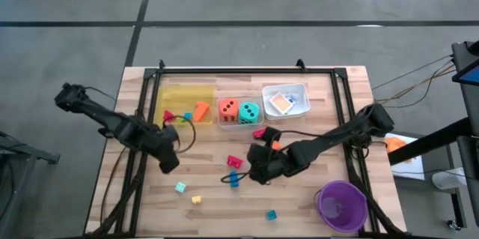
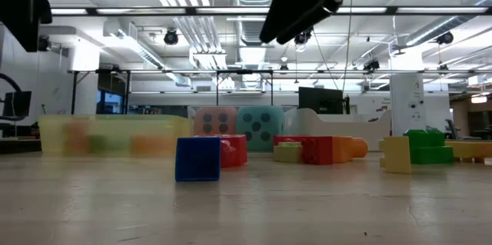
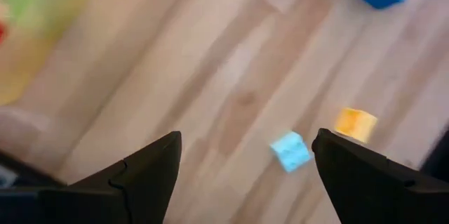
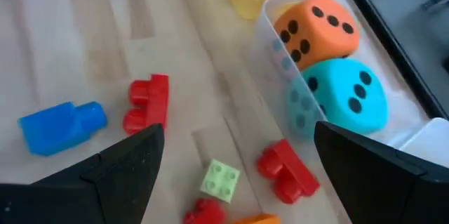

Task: Pick & Place Toys
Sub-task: Put the light blue game piece into the yellow bin

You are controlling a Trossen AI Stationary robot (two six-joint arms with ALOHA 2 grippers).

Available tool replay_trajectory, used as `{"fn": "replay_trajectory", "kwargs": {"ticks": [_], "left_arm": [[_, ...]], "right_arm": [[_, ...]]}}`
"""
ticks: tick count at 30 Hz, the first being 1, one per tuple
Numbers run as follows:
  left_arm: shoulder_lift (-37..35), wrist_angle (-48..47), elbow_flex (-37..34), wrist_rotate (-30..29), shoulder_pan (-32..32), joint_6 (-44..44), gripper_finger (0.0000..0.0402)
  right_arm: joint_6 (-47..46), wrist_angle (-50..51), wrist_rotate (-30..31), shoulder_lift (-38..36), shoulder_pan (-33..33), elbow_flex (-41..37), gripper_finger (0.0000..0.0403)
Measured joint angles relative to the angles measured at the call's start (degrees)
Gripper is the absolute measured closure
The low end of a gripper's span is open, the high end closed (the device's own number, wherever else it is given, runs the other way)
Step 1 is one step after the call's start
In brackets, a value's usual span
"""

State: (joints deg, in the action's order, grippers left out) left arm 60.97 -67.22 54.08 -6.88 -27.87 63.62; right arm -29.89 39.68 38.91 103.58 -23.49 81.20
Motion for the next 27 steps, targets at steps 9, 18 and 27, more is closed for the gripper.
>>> {"fn": "replay_trajectory", "kwargs": {"ticks": [9,18,27], "left_arm": [[7.56,4.43,0.00,6.86,-4.76,-11.87,0.0082],[17.69,16.54,0.01,12.60,-7.92,-22.57,0.0082],[27.54,17.33,0.00,9.87,-9.32,-26.29,0.0082]], "right_arm": [[3.56,-2.95,-14.20,-7.26,-0.62,-9.74,0.0038],[7.73,-9.16,-19.85,-14.66,-0.94,-20.39,0.0038],[7.48,-14.44,-19.47,-20.25,-0.98,-25.07,0.0038]]}}
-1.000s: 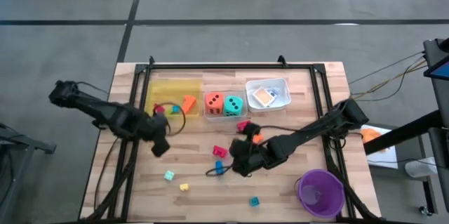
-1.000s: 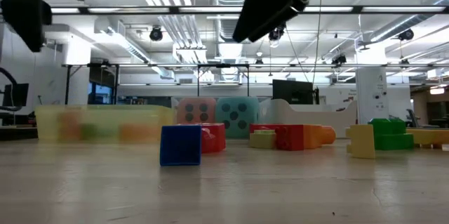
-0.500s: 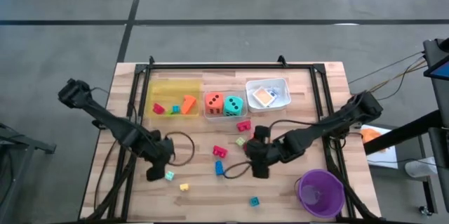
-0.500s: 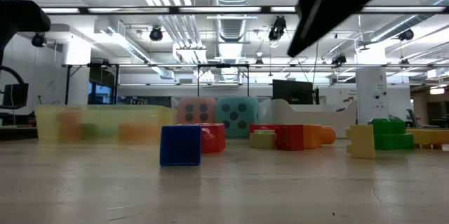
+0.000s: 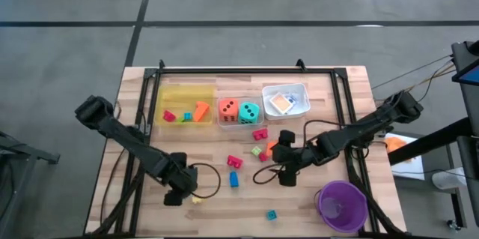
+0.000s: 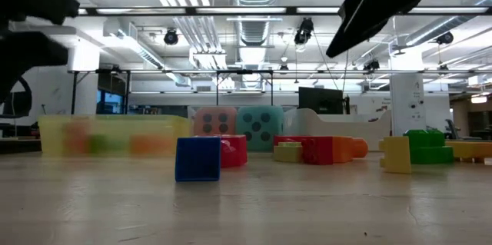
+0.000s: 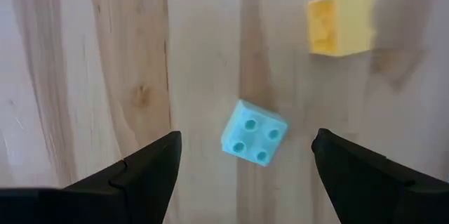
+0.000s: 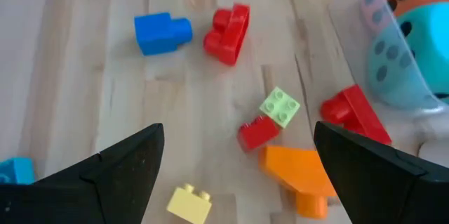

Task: Pick & Place Toys
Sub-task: Put the light blue game piece into the yellow bin

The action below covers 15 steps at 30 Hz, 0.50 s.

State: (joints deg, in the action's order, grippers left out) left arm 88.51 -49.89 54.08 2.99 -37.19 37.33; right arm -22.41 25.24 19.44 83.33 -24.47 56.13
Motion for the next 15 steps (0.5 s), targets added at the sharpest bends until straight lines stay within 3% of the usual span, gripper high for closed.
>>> {"fn": "replay_trajectory", "kwargs": {"ticks": [9,15], "left_arm": [[4.87,3.08,0.00,1.06,-3.47,-3.73,0.0082],[4.63,4.33,-0.02,-5.30,-4.98,-4.55,0.0082]], "right_arm": [[0.15,-1.86,0.04,-0.75,0.00,-1.14,0.0038],[0.15,-2.06,0.02,-0.75,-0.02,-0.81,0.0038]]}}
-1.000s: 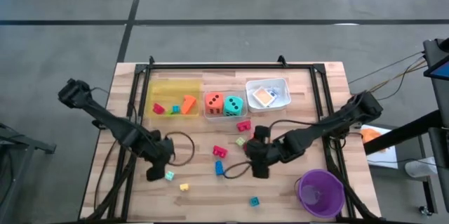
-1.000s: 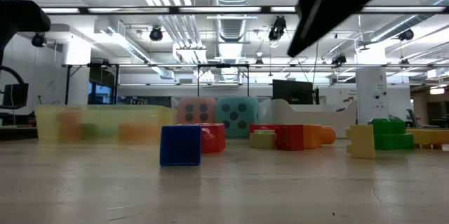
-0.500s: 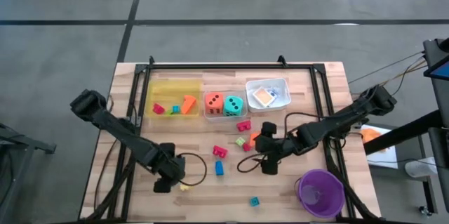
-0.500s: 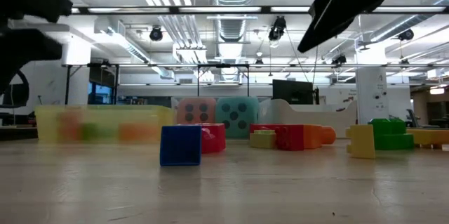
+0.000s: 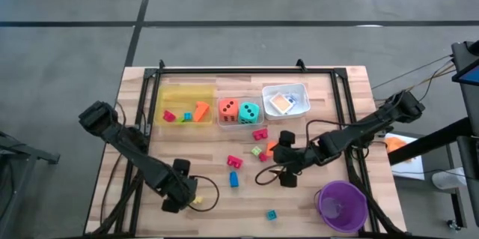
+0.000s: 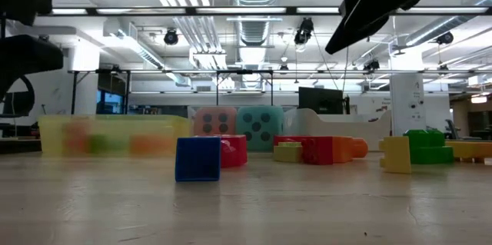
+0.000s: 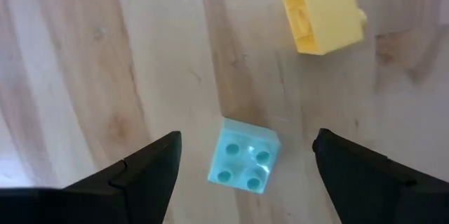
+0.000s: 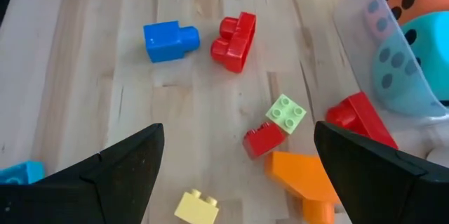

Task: Pick & Place Toys
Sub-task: Put the light blue game piece into the yellow bin

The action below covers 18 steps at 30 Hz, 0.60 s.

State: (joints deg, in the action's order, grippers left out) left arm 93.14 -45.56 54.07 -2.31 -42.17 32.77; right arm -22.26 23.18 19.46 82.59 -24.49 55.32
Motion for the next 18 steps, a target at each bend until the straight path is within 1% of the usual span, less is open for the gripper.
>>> {"fn": "replay_trajectory", "kwargs": {"ticks": [2,9,12,18], "left_arm": [[0.00,-0.13,-0.07,-1.08,-0.06,0.02,0.0082],[0.02,-0.53,-0.09,-1.14,-0.99,0.55,0.0082],[0.02,-0.49,-0.19,-1.14,-1.66,-1.13,0.0082],[0.00,1.46,-3.28,-1.14,-1.93,-2.00,0.0082]], "right_arm": [[-0.11,-0.02,0.02,0.00,0.00,0.42,0.0038],[-0.22,-0.40,0.00,0.00,-0.02,0.75,0.0038],[-0.22,-0.62,0.00,0.00,-0.02,0.74,0.0038],[-0.20,-1.18,-0.02,0.00,-0.02,0.73,0.0038]]}}
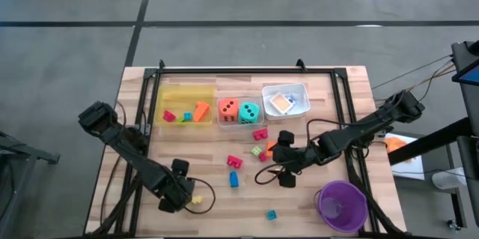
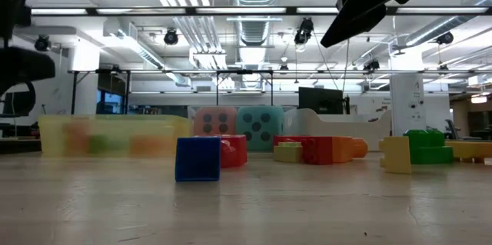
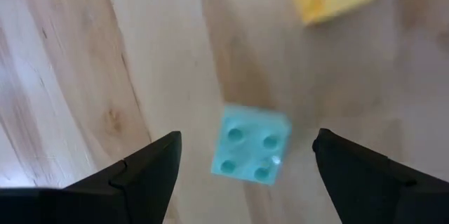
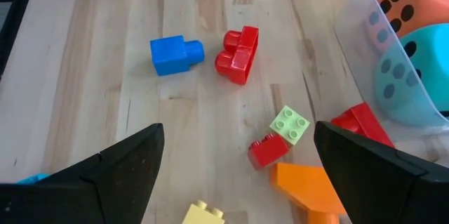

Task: Pick & Place Toys
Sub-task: Put the light blue game piece into the yellow bin

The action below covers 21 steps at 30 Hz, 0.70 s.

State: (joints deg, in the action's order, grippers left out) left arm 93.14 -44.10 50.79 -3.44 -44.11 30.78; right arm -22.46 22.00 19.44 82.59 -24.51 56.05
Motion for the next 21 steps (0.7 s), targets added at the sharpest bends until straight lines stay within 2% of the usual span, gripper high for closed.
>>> {"fn": "replay_trajectory", "kwargs": {"ticks": [4,8,15,18,21], "left_arm": [[-0.16,0.77,-3.54,0.24,-0.32,-0.29,0.0082],[-0.43,2.07,-5.39,1.38,-0.25,3.08,0.0082],[-0.48,5.85,-5.76,2.33,-0.32,-1.25,0.0086],[-0.43,5.95,-5.75,2.37,-0.37,-1.98,0.0100],[-0.44,6.27,-5.71,2.54,-0.43,-3.47,0.0133]], "right_arm": [[0.00,-0.07,0.00,0.00,0.00,0.00,0.0038],[0.10,-0.11,0.00,0.00,0.00,0.00,0.0038],[0.12,-0.34,0.00,0.00,0.00,0.00,0.0038],[0.09,-0.39,0.00,0.00,0.00,0.00,0.0038],[0.13,-0.41,0.00,0.02,0.00,0.00,0.0038]]}}
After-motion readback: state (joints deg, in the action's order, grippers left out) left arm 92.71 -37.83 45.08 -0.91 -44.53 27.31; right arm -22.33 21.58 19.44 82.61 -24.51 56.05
